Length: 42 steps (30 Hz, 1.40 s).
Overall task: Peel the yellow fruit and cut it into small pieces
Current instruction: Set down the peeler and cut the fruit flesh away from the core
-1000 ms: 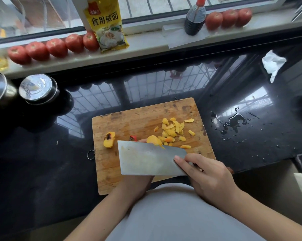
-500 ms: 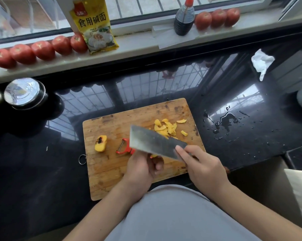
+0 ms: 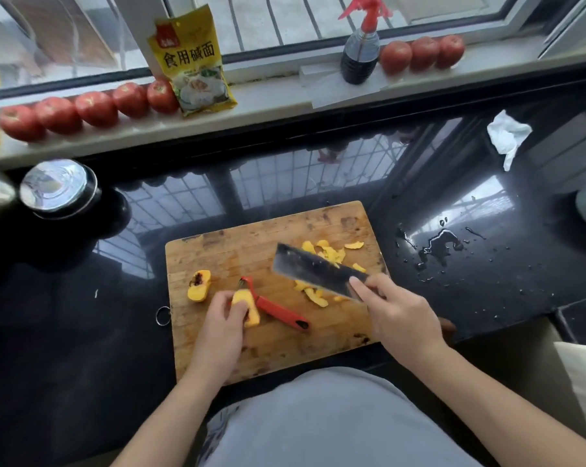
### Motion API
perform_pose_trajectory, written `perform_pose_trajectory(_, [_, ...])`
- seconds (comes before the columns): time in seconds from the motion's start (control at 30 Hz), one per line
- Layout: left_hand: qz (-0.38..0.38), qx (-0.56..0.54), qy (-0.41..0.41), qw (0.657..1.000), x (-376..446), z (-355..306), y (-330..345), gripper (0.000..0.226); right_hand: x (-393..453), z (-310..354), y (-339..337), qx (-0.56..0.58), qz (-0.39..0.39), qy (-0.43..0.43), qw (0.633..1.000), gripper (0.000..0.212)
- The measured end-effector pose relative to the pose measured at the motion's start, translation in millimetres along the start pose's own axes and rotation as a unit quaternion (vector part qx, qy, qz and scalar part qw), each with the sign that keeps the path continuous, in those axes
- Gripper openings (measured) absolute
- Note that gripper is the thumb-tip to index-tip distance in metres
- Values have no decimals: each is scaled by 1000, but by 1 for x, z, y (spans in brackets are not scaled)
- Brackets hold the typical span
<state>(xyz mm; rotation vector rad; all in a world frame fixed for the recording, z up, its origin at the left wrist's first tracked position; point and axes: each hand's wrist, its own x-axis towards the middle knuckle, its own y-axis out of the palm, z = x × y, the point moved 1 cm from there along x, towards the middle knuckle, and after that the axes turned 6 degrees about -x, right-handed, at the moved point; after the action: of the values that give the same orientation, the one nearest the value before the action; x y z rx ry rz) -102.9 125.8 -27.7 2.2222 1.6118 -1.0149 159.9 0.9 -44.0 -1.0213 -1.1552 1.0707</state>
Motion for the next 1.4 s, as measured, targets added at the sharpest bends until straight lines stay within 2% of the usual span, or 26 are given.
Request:
perform_pose_trajectory(0.03, [-20,174,41,984,3,10,-15,14,-2,-1,-1,-16,-21,-33,999,47])
perform_pose_trajectory(0.07, [-27,322,69,944,7,22,-28,14,-2,-1,-1,-37,-31,-57,997,50])
perform_pose_trajectory(0.1, [-35,412,82,907,11,33,-38,16,-2,-3,-1,-57,-31,-74,995,53])
perform_pose_trajectory(0.13, [-37,452,87,887,16,42,-45,18,-1,-3,-1,-69,-24,-90,993,55])
perform_pose_trajectory(0.2, [-33,480,89,872,23,49,-49,24,1,-5,1,-77,-10,-110,991,59])
perform_pose_trajectory(0.27, [-61,505,120,852,21,42,-45,33,2,-10,3,-80,3,-129,988,61])
perform_pose_trajectory(0.3, [-98,495,150,850,17,33,-42,36,2,-13,3,-80,8,-136,987,64])
perform_pose_trajectory(0.37, [-151,396,254,869,9,5,-27,27,2,-16,2,-89,5,-144,986,67])
perform_pose_trajectory(0.4, [-142,338,314,876,8,-12,-13,19,3,-18,1,-96,1,-148,984,66])
perform_pose_trajectory(0.47, [-47,311,371,874,19,-44,24,17,5,-22,-2,-107,-8,-159,981,63])
perform_pose_trajectory(0.53, [87,412,349,837,42,-64,64,43,5,-25,-5,-110,-21,-176,978,57])
perform_pose_trajectory(0.6, [157,516,301,787,70,-68,91,65,3,-28,-7,-115,-23,-189,975,54])
perform_pose_trajectory(0.67, [136,554,287,770,94,-73,104,67,0,-33,-9,-125,-21,-199,972,55])
perform_pose_trajectory(0.77, [42,570,325,753,115,-86,113,54,-9,-40,-9,-133,-6,-195,972,56])
perform_pose_trajectory(0.83, [43,559,328,760,115,-93,120,48,-16,-44,-8,-133,0,-184,974,58])
perform_pose_trajectory(0.9, [65,533,310,785,107,-96,121,48,-21,-44,-8,-122,11,-172,977,59])
perform_pose_trajectory(1.0, [66,420,270,864,99,-99,105,51,-23,-43,-8,-90,40,-128,987,64])
perform_pose_trajectory(1.07, [53,374,261,888,102,-101,91,46,-24,-41,-6,-45,52,-67,995,63])
perform_pose_trajectory(1.1, [59,371,256,891,106,-100,89,35,-25,-38,-5,-21,54,-33,998,61])
perform_pose_trajectory(1.13, [76,378,236,892,110,-95,86,18,-27,-35,-4,0,58,1,998,60])
perform_pose_trajectory(1.17, [96,407,207,885,110,-93,83,17,-30,-30,-4,17,61,34,997,57])
perform_pose_trajectory(1.23, [142,475,171,851,117,-82,79,50,-38,-25,-7,48,58,108,991,51])
perform_pose_trajectory(1.27, [144,504,186,831,123,-76,76,56,-40,-25,-9,64,55,151,985,48])
perform_pose_trajectory(1.3, [146,502,209,826,124,-73,73,56,-43,-24,-10,76,51,191,977,46])
perform_pose_trajectory(1.37, [152,478,264,824,121,-69,70,41,-46,-20,-11,98,41,260,960,43])
perform_pose_trajectory(1.4, [156,497,288,804,116,-68,70,35,-46,-16,-12,109,33,297,948,42])
